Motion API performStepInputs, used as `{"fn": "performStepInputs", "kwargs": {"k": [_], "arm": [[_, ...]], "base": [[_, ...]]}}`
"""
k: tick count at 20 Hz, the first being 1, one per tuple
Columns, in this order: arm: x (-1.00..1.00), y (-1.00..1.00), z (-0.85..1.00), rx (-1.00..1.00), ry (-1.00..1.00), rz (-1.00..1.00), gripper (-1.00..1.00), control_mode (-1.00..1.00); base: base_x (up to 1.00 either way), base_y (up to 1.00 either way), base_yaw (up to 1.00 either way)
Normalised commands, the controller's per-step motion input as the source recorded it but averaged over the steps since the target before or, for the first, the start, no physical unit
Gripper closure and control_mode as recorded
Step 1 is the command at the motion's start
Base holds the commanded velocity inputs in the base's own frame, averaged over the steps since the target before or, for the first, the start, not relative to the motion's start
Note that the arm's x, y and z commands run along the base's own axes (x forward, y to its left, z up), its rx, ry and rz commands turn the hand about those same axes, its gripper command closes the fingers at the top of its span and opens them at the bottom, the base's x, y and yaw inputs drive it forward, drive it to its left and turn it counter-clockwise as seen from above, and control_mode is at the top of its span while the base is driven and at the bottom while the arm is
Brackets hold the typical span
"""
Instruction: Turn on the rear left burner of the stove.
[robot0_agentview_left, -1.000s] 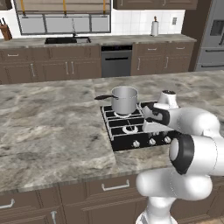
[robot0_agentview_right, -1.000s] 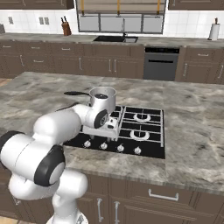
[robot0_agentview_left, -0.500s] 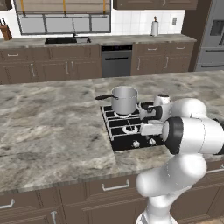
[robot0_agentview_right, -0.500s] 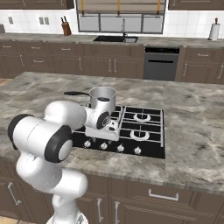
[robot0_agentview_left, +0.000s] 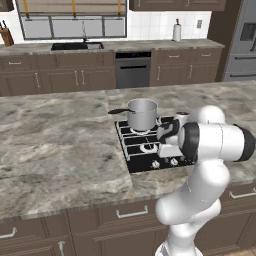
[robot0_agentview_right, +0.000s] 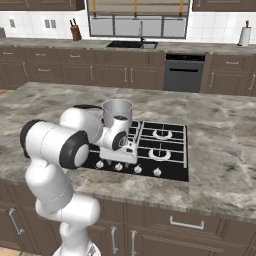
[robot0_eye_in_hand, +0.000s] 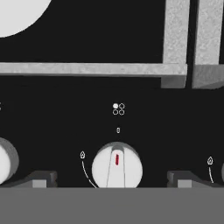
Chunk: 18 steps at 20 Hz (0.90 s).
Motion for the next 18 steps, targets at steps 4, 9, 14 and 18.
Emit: {"fn": "performStepInputs", "kwargs": {"k": [4, 9, 14, 18], "arm": [[0.01, -0.02, -0.22, 0.00, 0.00, 0.00, -1.00, -1.00], [0.00, -0.03, -0.10, 0.00, 0.00, 0.00, 1.00, -1.00], [0.00, 0.00, -0.10, 0.00, 0.00, 0.00, 1.00, -1.00], [0.00, 0.00, -0.05, 0.00, 0.00, 0.00, 1.00, -1.00]], "base": [[0.00, 0.00, 0.00], [0.00, 0.00, 0.00], [0.00, 0.00, 0.00], [0.00, 0.00, 0.00]]}}
